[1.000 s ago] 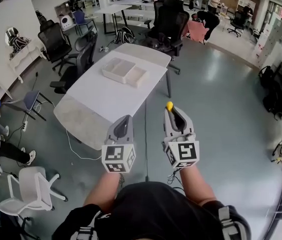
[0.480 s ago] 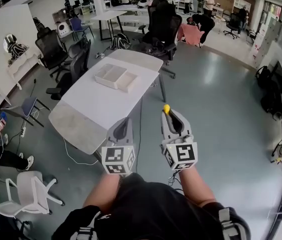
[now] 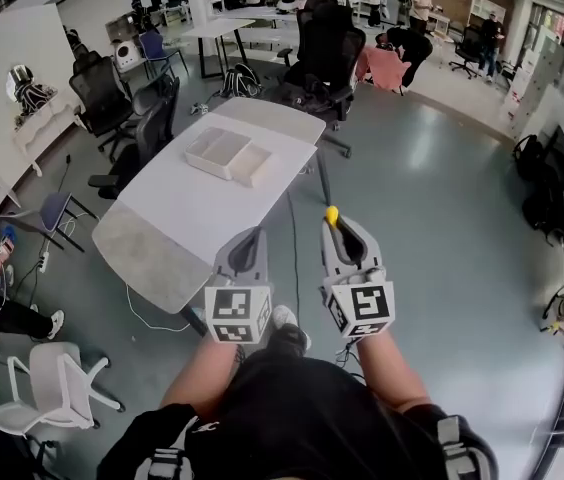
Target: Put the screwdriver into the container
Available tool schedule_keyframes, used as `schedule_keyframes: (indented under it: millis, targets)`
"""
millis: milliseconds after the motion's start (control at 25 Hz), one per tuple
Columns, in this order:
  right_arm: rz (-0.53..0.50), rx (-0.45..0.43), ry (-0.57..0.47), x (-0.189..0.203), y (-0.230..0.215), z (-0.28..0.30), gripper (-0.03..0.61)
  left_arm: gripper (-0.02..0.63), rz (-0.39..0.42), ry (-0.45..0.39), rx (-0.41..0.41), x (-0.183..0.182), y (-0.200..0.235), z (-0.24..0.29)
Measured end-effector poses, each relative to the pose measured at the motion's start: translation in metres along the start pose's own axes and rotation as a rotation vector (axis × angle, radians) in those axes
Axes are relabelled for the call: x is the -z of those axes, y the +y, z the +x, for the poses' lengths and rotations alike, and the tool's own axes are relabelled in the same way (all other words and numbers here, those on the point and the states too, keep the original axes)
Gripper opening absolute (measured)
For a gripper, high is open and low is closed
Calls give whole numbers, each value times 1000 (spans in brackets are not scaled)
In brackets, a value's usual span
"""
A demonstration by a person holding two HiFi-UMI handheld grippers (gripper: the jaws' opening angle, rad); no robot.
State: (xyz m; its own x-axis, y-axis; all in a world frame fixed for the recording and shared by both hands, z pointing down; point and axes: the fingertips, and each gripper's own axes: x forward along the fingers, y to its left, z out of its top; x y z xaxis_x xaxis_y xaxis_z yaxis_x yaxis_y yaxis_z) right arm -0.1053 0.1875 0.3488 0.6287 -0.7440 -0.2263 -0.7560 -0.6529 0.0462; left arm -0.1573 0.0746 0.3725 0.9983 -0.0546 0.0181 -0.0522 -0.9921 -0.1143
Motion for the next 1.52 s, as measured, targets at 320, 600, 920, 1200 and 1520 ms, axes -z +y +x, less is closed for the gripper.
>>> schedule_keyframes:
  millis: [320, 600, 920, 1200, 1520]
  targets:
    - [18, 1, 6, 27, -25, 68, 67, 6, -27, 5, 13, 19, 31, 70]
    - [19, -23, 34, 45, -44, 149, 66, 6, -54, 35, -3, 29, 74, 137]
    - [12, -55, 79, 72, -63, 244, 67, 6, -91, 64, -16, 39, 127, 220]
    - [-4, -71, 101, 97, -91, 325, 67, 6, -114, 78, -16, 48, 166, 299]
    - [0, -97, 136, 124, -97, 387, 67, 6, -145, 101, -33, 63, 208, 349]
